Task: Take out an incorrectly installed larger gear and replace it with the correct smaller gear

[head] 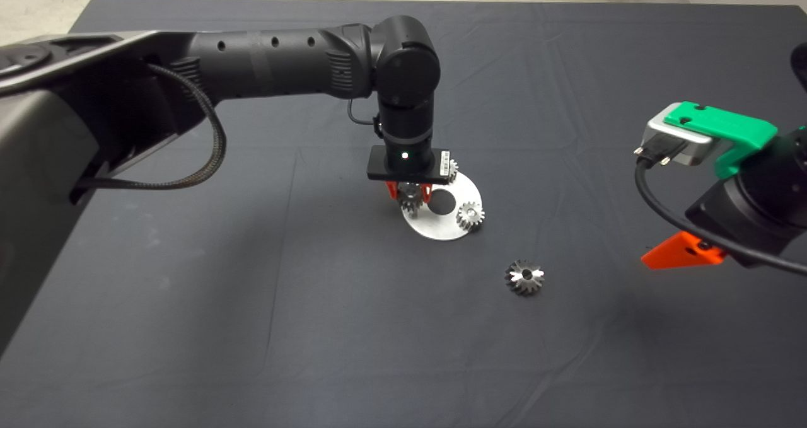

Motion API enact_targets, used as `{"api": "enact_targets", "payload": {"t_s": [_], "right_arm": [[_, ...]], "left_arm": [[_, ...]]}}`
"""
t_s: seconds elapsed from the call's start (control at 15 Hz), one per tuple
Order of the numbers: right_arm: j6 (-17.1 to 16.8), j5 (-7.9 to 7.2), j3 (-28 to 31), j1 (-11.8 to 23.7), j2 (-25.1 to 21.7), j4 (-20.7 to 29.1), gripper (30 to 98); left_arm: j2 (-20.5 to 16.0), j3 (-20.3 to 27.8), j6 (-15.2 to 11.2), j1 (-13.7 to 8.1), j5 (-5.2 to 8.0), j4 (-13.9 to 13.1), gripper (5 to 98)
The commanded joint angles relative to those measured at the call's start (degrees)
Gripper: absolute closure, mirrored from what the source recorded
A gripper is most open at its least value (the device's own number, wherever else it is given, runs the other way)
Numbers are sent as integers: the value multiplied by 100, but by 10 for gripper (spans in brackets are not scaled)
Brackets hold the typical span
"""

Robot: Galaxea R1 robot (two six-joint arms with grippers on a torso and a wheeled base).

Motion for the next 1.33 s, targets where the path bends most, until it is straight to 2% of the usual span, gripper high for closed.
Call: {"api": "enact_targets", "payload": {"t_s": [0.0, 0.93, 1.27], "right_arm": [[36, -677, 19, 145, 14, 200, 461], [31, -677, 19, 145, 14, 200, 461], [35, -677, 19, 145, 16, 201, 461]], "left_arm": [[37, 12, 36, -97, 27, -114, 665], [45, 20, 36, -97, 19, -131, 664], [45, 47, 36, -97, 10, -228, 665]]}}
